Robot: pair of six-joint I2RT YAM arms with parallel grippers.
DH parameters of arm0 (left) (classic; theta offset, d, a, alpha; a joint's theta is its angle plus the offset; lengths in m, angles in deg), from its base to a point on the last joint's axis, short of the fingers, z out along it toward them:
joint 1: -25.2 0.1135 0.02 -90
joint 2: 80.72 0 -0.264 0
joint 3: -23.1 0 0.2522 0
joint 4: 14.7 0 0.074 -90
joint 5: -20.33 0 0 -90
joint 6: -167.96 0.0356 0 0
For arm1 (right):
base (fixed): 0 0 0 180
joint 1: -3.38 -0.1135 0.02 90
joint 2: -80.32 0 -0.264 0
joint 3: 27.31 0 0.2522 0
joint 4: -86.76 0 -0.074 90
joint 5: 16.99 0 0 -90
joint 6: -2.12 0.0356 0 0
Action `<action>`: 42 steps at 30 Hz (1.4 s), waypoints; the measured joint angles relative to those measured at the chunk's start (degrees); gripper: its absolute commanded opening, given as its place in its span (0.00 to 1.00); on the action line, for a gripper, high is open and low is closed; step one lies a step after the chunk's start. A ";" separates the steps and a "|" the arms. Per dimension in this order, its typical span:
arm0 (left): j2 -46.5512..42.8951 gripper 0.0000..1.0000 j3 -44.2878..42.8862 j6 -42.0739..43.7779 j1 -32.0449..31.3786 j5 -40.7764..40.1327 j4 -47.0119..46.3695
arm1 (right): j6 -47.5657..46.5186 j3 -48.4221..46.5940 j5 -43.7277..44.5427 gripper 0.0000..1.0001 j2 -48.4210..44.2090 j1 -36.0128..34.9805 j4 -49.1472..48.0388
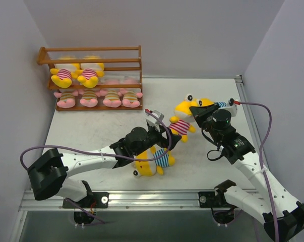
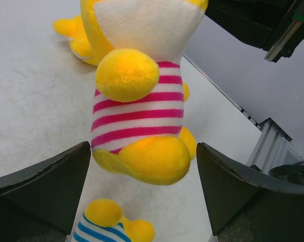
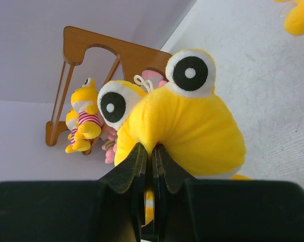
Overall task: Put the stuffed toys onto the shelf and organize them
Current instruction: Pass the stuffed toy from the right arm to the left, then place the stuffed toy onto shelf
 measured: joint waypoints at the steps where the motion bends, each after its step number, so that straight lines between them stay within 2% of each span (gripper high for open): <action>1: 0.57 0.94 0.02 0.42 -0.15 -0.81 -0.76 | 0.35 0.22 -0.11 0.00 -0.09 -0.04 -0.28; 4: 1.90 0.98 0.02 1.60 -0.90 -2.69 -2.19 | 1.20 0.61 -0.59 0.00 -0.13 -0.31 -1.01; 8: 2.69 0.82 0.15 2.64 -1.51 -5.01 -4.33 | 1.62 0.76 -0.87 0.00 -0.13 -0.37 -1.64; 11: 2.67 0.61 0.46 2.91 -1.53 -6.16 -5.60 | 2.01 1.09 -0.87 0.00 -0.13 -0.52 -2.21; 12: 2.67 0.45 0.59 2.93 -1.51 -6.51 -5.95 | 2.21 1.33 -0.87 0.00 -0.13 -0.61 -2.56; 14: 2.67 0.30 1.03 2.89 -1.49 -7.06 -6.71 | 2.56 1.68 -1.11 0.00 -0.11 -0.68 -2.97; 15: 2.67 0.24 1.44 2.86 -1.51 -7.21 -7.48 | 2.64 1.92 -1.33 0.03 -0.11 -0.68 -3.28; 16: 2.67 0.12 1.79 2.71 -1.51 -7.41 -7.89 | 2.73 2.16 -1.51 0.07 -0.11 -0.70 -3.45; 17: 2.67 0.07 2.12 2.54 -1.51 -7.56 -8.26 | 2.82 2.45 -1.79 0.12 -0.09 -0.72 -3.72; 18: 2.67 0.03 2.51 2.64 -1.51 -7.78 -8.57 | 2.86 2.64 -1.92 0.25 -0.07 -0.76 -3.76; 20: 2.58 0.02 3.17 2.60 -1.51 -8.13 -8.70 | 3.13 3.13 -1.99 0.38 -0.04 -0.94 -4.20; 21: 2.56 0.02 3.50 2.56 -1.51 -8.26 -8.72 | 2.97 3.26 -1.99 0.52 -0.07 -1.01 -4.31; 23: 2.34 0.02 4.26 2.51 -1.49 -8.50 -8.83 | 2.69 3.30 -1.90 0.64 -0.09 -1.01 -4.42; 24: 2.14 0.02 4.63 2.51 -1.49 -8.50 -8.83 | 2.43 3.30 -1.88 0.73 -0.11 -1.01 -4.46; 27: 1.09 0.02 5.79 2.54 -1.49 -8.48 -8.94 | 1.20 3.30 -1.44 0.86 -0.42 -1.01 -4.26; 34: -3.04 0.02 8.44 0.31 1.55 -7.52 -9.07 | -4.68 1.92 1.55 0.98 -1.29 -1.01 -1.49; 42: -8.94 0.02 11.04 -6.84 14.21 -2.32 -7.15 | -17.84 -3.41 5.46 1.00 -3.34 -1.01 1.86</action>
